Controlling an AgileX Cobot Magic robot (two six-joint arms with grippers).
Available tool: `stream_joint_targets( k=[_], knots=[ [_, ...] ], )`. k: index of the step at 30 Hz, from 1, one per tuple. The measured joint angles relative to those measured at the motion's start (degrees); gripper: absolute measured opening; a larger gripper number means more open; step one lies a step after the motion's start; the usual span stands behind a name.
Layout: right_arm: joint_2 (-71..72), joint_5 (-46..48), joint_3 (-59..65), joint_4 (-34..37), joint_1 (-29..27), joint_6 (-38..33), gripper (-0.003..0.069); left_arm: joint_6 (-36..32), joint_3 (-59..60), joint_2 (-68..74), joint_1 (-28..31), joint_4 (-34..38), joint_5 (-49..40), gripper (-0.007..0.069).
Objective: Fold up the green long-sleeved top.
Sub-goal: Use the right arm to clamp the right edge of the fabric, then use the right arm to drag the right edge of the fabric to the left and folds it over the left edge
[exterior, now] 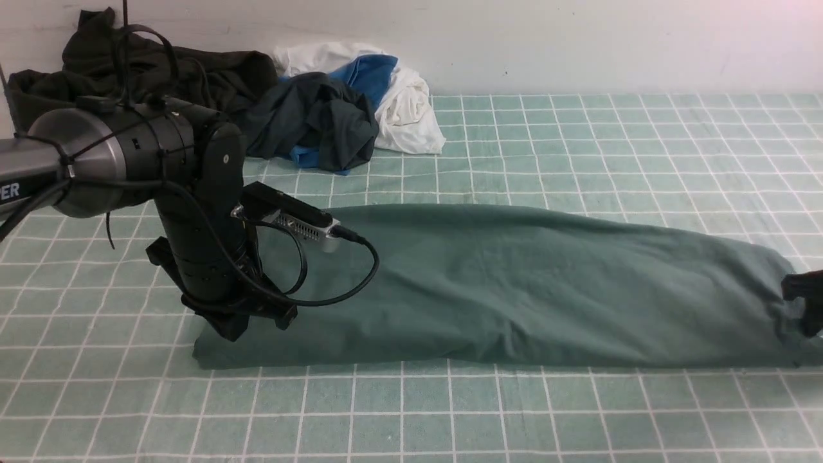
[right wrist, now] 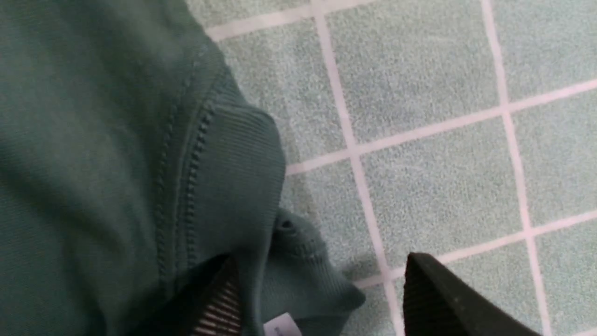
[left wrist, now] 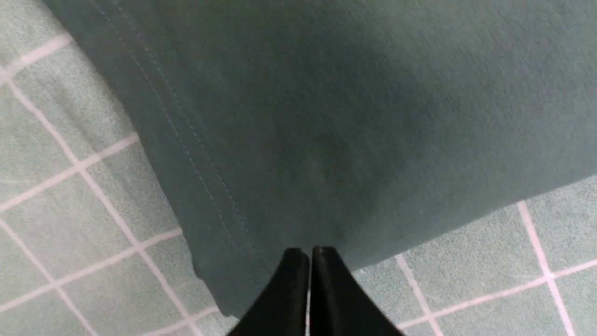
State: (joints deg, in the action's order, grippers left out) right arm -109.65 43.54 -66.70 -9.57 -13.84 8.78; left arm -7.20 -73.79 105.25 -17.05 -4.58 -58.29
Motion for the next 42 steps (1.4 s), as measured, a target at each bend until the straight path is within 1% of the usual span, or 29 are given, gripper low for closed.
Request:
stream_joint_targets(
  k=[1,2,4,6,8,10,16,18,20,21,22,24,26,28,29,30,34,36,38,40,42],
  knots=[
    [0.0,-0.03,0.0,1.42,0.0,-2.05,0.0409,-0.07,0.05,-0.37,0.0,0.11,-0.12,-0.0003],
    [0.0,-0.03,0.0,1.67,0.0,-2.41,0.0396,-0.07,0.03,-0.46,0.0,0.11,-0.12,-0.0003],
    [-0.04,-0.03,0.0,4.38,0.0,-5.85,0.0302,-0.13,0.03,-1.93,0.0,0.27,-0.29,-0.0003],
    [-0.04,-0.03,0.0,6.71,0.0,-8.78,0.0192,-0.13,0.03,-3.83,0.0,0.41,-0.8,-0.0003],
    [-0.04,0.15,-0.06,7.75,0.0,-10.18,0.008,-0.13,0.03,-5.97,0.0,0.41,-1.64,-0.0003],
    [-0.04,0.71,-0.51,7.87,0.0,-10.96,0.0031,-0.13,0.03,-8.5,0.0,0.42,-2.27,-0.0003],
    [3.03,4.92,-3.08,5.75,0.0,-9.82,0.0018,-0.13,0.07,-17.61,0.0,1.2,-5.12,-0.0003],
    [7.43,6.76,-5.03,4.93,0.27,-9.13,0.0018,-0.47,0.11,-22.03,0.0,2.92,-5.96,-0.0003],
    [13.86,8.42,-8.42,4.38,1.92,-8.78,0.0017,-1.96,0.11,-27.26,0.0,5.57,-6.41,-0.0003],
    [13.86,8.54,-8.7,4.38,2.12,-8.78,0.0017,-2.13,0.14,-27.65,0.0,5.79,-6.41,-0.0003],
    [18.02,9.59,-11.38,4.43,4.35,-8.78,0.0017,-2.56,0.52,-30.74,0.0,7.0,-6.55,-0.0003],
    [20.93,10.53,-13.53,5.04,7.86,-9.44,0.0017,-2.74,1.28,-33.72,0.0,7.56,-6.79,-0.0003],
    [22.82,11.93,-16.76,6.52,14.02,-10.0,0.0017,-2.74,2.37,-37.18,0.0,7.62,-7.04,-0.0003],
    [22.68,12.57,-19.99,9.0,22.32,-10.27,0.0017,-2.79,3.73,-40.58,0.0,7.69,-7.04,-0.0003],
    [22.68,12.57,-20.23,9.0,23.11,-10.27,0.0017,-2.79,3.88,-41.26,0.0,7.69,-7.04,-0.0003],
    [21.34,12.4,-22.06,11.04,28.71,-10.31,0.0017,-2.79,5.12,-43.91,0.0,7.69,-7.04,-0.0003],
    [14.13,7.91,-25.93,14.9,42.87,-10.31,0.0017,-2.84,7.74,-50.0,0.0,7.63,-7.47,-0.0003],
    [9.41,4.48,-28.05,16.07,47.52,-10.31,0.0017,-2.72,9.81,-52.87,0.0,7.63,-7.61,-0.0003],
    [4.22,0.9,-30.75,17.24,51.05,-9.85,0.0017,-2.55,12.1,-56.13,0.0,7.63,-7.61,-0.0003],
    [-1.1,-1.08,-33.54,18.04,53.74,-9.26,0.0018,-2.25,14.69,-58.66,0.0,7.63,-7.61,-0.0003],
    [-6.57,-1.86,-36.58,18.83,55.18,-8.78,0.0034,-2.0,17.85,-61.81,0.0,7.15,-7.61,-0.0003]
  ],
)
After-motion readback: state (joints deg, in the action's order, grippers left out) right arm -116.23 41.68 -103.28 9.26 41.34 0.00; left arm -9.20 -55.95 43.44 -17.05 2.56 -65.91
